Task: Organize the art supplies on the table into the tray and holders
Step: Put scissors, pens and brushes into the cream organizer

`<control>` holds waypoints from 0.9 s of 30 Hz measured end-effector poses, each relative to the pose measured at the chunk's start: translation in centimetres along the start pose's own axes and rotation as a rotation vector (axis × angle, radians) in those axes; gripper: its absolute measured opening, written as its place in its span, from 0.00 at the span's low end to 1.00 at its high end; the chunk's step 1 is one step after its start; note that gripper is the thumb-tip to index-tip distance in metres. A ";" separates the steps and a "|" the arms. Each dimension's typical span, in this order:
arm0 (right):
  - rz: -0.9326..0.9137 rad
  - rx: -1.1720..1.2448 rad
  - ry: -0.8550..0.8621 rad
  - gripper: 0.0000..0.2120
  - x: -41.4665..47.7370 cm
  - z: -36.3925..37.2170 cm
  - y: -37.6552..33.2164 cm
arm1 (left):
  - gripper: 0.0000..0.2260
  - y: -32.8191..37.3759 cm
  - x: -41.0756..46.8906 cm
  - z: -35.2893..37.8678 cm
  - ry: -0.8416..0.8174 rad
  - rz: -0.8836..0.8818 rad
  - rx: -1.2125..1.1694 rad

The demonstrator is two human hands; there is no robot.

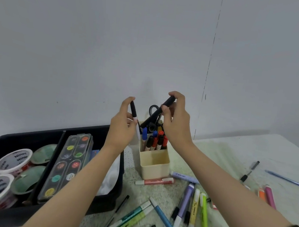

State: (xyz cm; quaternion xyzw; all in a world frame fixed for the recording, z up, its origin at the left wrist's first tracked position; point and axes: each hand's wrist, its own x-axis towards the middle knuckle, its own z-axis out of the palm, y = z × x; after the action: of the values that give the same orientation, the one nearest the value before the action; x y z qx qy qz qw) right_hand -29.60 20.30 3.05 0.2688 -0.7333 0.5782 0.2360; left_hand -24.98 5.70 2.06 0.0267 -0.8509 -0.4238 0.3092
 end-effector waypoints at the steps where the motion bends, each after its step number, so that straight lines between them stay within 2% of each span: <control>1: -0.004 -0.001 0.012 0.13 -0.1 0.1 0.1 | 0.27 -0.2 0.0 0.1 -0.004 0.005 -0.005; 7: -0.042 -0.090 -0.038 0.15 -0.3 0.1 1.0 | 0.27 -1.1 -0.2 0.6 0.015 0.027 -0.028; 12: -0.088 -0.059 0.062 0.18 0.0 -0.3 1.1 | 0.26 -0.9 -0.1 0.5 0.136 0.035 -0.121; 17: -0.133 -0.196 -0.101 0.19 -0.3 -0.1 2.0 | 0.25 -0.9 0.3 0.5 0.170 0.067 -0.150; 23: -0.187 -0.383 -0.302 0.21 -0.6 0.9 2.8 | 0.24 -1.2 0.0 1.3 -0.008 0.090 -0.065; 27: -0.241 -0.512 -0.402 0.18 -0.6 1.1 3.8 | 0.24 -1.5 -0.5 1.8 -0.127 0.089 0.014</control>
State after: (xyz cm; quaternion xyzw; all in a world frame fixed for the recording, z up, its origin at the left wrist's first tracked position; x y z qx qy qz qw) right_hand -31.71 20.00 -0.34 0.3941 -0.8493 0.2789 0.2135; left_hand -25.93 6.18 -0.12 -0.0358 -0.8721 -0.4047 0.2728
